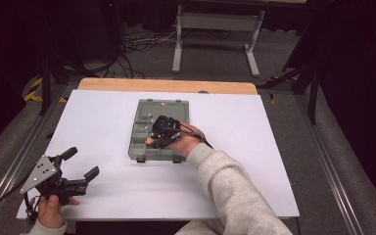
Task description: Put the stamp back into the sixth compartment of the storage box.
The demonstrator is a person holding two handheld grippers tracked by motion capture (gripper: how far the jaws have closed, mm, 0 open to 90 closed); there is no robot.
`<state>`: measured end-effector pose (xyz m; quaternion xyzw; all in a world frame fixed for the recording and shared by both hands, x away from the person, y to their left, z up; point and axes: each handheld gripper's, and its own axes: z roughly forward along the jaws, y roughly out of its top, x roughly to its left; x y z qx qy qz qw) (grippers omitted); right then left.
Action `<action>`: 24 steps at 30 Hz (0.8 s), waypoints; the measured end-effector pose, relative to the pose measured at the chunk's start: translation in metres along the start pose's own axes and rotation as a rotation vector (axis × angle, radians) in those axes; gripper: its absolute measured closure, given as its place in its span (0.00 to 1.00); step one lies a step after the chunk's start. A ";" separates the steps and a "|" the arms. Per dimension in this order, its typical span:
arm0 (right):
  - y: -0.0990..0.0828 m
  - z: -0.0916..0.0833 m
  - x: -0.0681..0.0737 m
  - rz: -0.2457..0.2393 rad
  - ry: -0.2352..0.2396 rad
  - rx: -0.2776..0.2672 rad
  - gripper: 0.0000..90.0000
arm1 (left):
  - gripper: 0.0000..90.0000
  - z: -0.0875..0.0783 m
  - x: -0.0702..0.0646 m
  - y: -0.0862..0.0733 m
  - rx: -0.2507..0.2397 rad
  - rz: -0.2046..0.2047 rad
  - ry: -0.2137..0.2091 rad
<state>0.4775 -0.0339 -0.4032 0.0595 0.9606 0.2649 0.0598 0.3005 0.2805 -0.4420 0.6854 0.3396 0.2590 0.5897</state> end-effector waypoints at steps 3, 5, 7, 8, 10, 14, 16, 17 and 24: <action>0.000 0.001 0.000 -0.001 0.010 0.010 0.73 | 0.01 0.000 0.000 0.000 -0.002 0.000 -0.001; -0.001 0.003 0.001 -0.005 0.015 0.017 0.73 | 0.01 0.000 0.000 0.000 -0.001 0.000 -0.001; -0.001 0.003 0.001 0.000 0.024 0.025 0.73 | 0.01 0.000 0.000 0.000 -0.002 0.000 -0.002; -0.001 0.004 0.001 0.001 0.028 0.027 0.73 | 0.01 0.000 0.000 0.000 -0.002 0.000 -0.002; -0.001 0.005 0.002 -0.002 0.035 0.030 0.73 | 0.01 0.000 0.000 0.000 -0.002 0.000 -0.001; -0.001 0.007 0.002 -0.005 0.046 0.040 0.73 | 0.01 0.000 0.000 0.000 -0.002 0.000 -0.002; -0.001 0.007 0.002 -0.004 0.047 0.042 0.73 | 0.01 0.000 0.000 0.000 -0.002 -0.001 -0.002; -0.001 0.008 0.002 -0.002 0.049 0.045 0.73 | 0.01 0.000 0.000 0.000 -0.001 0.000 -0.002; -0.002 0.010 0.002 0.000 0.062 0.060 0.73 | 0.01 0.001 0.000 0.000 0.000 0.005 -0.002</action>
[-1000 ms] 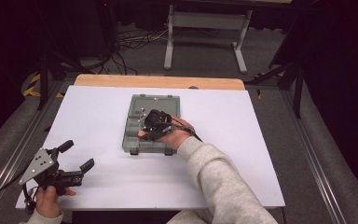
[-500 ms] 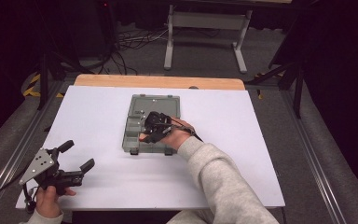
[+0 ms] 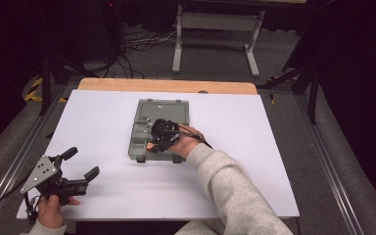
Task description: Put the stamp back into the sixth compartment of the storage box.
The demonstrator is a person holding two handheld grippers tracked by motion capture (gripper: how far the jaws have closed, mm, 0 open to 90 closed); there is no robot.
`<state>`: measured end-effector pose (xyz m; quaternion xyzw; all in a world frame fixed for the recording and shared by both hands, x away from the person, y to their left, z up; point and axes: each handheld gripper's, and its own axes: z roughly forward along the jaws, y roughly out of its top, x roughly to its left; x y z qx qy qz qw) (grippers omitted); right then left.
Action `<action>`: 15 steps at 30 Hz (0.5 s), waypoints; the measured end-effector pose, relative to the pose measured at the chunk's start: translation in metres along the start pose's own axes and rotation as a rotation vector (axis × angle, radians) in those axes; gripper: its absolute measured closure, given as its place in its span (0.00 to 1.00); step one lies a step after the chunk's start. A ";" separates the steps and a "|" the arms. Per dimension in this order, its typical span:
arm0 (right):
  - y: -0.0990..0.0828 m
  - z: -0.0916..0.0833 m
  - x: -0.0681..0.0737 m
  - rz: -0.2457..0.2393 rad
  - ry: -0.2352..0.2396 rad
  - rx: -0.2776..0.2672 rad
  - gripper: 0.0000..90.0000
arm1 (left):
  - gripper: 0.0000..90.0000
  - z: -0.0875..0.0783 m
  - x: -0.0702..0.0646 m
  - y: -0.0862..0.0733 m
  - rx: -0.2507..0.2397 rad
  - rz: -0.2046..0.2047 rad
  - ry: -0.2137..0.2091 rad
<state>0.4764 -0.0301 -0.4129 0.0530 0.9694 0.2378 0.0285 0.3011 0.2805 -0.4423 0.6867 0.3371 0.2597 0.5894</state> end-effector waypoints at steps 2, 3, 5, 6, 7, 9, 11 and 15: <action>0.000 0.001 0.000 -0.003 0.003 0.003 0.73 | 0.01 0.000 0.000 0.000 0.000 -0.001 0.000; 0.000 0.001 0.000 -0.004 0.006 0.004 0.73 | 0.01 0.000 0.000 0.000 -0.002 -0.001 -0.001; 0.000 0.002 0.000 -0.006 0.008 0.008 0.73 | 0.01 0.000 -0.001 0.000 -0.003 -0.002 -0.001; 0.000 0.002 0.000 -0.007 0.009 0.009 0.73 | 0.01 0.000 0.000 0.000 0.000 -0.001 -0.001; 0.000 0.003 0.000 -0.007 0.009 0.011 0.73 | 0.01 0.000 0.000 0.000 0.000 -0.007 -0.002; 0.000 0.003 0.000 -0.007 0.011 0.011 0.73 | 0.01 0.000 0.000 0.000 -0.001 -0.007 -0.002; 0.000 0.002 0.000 -0.009 0.008 0.010 0.73 | 0.01 0.000 -0.001 0.000 -0.001 -0.006 -0.002; 0.001 -0.002 0.000 -0.001 -0.014 -0.021 0.66 | 0.01 0.000 -0.001 0.000 -0.002 -0.007 -0.002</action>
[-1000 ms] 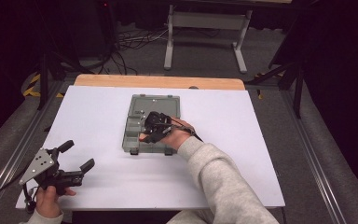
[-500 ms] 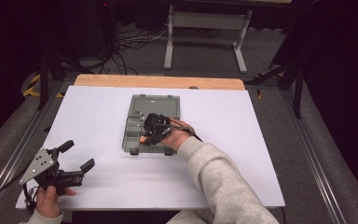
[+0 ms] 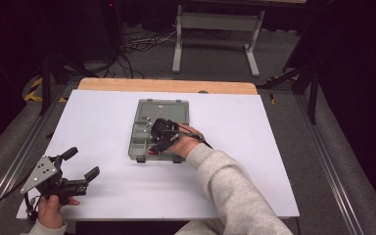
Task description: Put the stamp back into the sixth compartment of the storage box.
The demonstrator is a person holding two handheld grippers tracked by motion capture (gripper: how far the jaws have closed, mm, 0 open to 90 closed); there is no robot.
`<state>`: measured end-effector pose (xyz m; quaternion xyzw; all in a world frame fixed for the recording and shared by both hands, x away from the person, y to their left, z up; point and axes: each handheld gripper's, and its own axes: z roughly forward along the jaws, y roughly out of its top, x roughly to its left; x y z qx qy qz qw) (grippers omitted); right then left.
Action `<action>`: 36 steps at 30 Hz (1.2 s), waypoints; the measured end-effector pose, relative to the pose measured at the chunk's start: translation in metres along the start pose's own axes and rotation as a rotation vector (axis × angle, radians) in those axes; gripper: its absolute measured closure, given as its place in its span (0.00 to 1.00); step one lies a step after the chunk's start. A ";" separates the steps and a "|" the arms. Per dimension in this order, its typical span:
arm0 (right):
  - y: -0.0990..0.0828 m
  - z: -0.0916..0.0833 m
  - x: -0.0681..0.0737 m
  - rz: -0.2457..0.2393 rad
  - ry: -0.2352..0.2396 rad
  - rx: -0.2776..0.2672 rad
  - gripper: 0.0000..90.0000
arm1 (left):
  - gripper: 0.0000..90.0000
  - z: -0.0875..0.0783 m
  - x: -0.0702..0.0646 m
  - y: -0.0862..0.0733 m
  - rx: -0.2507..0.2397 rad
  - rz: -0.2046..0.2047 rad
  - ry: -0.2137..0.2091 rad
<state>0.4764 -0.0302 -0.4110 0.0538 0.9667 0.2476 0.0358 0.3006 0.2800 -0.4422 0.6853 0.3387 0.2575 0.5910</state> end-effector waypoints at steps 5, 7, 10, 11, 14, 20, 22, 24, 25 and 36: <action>0.000 -0.005 0.000 -0.008 -0.012 -0.027 0.61 | 0.01 0.000 0.000 0.000 0.001 0.004 0.001; 0.000 -0.008 0.000 -0.004 -0.023 -0.044 0.58 | 0.01 0.000 0.000 0.000 -0.001 0.004 0.000; 0.002 -0.014 0.002 0.001 -0.036 -0.076 0.52 | 0.01 0.000 0.000 0.000 -0.001 0.004 0.001; 0.003 -0.016 0.003 -0.002 -0.039 -0.083 0.50 | 0.01 0.000 0.000 0.000 -0.001 0.004 0.001; 0.004 -0.019 0.004 -0.005 -0.062 -0.100 0.43 | 0.01 0.000 0.000 0.000 -0.002 -0.002 0.001; 0.005 -0.031 0.008 0.003 -0.117 -0.161 0.21 | 0.01 0.000 0.000 0.000 -0.004 -0.001 0.001; 0.005 -0.034 0.010 0.003 -0.135 -0.175 0.15 | 0.01 0.000 0.000 0.000 -0.002 -0.001 0.002; 0.006 -0.037 0.012 -0.005 -0.162 -0.195 0.08 | 0.01 0.000 0.000 0.000 0.000 0.000 0.001; 0.006 -0.039 0.014 -0.002 -0.170 -0.200 0.06 | 0.01 0.000 0.000 0.000 -0.001 0.000 0.002; 0.007 -0.055 0.021 0.018 -0.169 -0.269 0.00 | 0.01 -0.001 0.000 0.000 -0.003 -0.001 0.004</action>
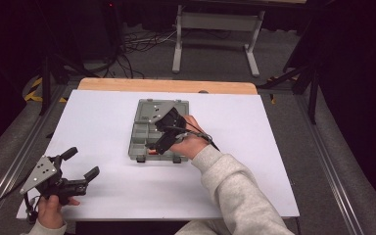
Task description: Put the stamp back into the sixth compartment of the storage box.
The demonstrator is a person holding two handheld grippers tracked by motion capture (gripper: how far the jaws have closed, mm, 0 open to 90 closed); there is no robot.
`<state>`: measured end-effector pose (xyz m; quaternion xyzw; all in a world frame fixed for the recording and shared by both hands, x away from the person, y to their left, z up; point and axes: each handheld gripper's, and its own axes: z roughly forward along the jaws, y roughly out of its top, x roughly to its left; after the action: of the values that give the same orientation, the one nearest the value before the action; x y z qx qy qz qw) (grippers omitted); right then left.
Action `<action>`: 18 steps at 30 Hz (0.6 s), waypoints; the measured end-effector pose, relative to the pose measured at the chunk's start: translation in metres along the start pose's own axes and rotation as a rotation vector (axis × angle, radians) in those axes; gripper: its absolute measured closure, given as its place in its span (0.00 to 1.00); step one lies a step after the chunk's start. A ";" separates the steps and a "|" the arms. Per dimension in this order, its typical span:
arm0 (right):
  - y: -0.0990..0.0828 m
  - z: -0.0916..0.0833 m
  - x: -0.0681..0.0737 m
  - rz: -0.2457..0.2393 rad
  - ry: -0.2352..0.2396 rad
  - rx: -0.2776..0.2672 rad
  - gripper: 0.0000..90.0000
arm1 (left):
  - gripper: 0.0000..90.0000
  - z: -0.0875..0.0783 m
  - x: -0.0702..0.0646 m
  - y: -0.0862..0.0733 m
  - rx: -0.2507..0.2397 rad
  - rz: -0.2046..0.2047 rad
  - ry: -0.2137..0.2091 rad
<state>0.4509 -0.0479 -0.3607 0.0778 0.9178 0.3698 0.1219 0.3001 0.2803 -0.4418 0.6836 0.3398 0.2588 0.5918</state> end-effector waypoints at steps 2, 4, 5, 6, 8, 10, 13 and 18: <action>0.000 -0.003 0.001 -0.003 -0.009 -0.005 0.00 | 0.01 0.000 0.000 0.000 0.001 -0.001 -0.002; 0.000 -0.008 0.003 0.000 -0.020 -0.007 0.00 | 0.01 0.000 0.000 0.000 0.002 -0.002 -0.001; 0.000 -0.010 0.003 -0.002 -0.026 -0.018 0.00 | 0.01 0.000 0.001 0.000 0.002 -0.003 -0.001; -0.001 -0.013 0.004 -0.001 -0.030 -0.030 0.00 | 0.01 0.000 0.000 0.000 0.002 -0.003 0.000; -0.002 -0.019 0.004 0.006 -0.038 -0.049 0.00 | 0.01 0.000 0.000 0.000 0.002 -0.002 0.001; -0.004 -0.025 0.004 0.011 -0.046 -0.068 0.00 | 0.01 0.000 0.000 0.000 0.000 -0.002 0.000; -0.007 -0.034 0.004 0.017 -0.062 -0.087 0.00 | 0.01 0.000 0.000 0.000 0.002 -0.002 0.001; -0.014 -0.051 0.006 0.029 -0.087 -0.111 0.00 | 0.01 0.000 0.001 0.000 0.001 -0.005 -0.001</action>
<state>0.4304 -0.0903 -0.3357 0.1003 0.8886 0.4179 0.1602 0.3007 0.2808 -0.4421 0.6831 0.3413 0.2568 0.5924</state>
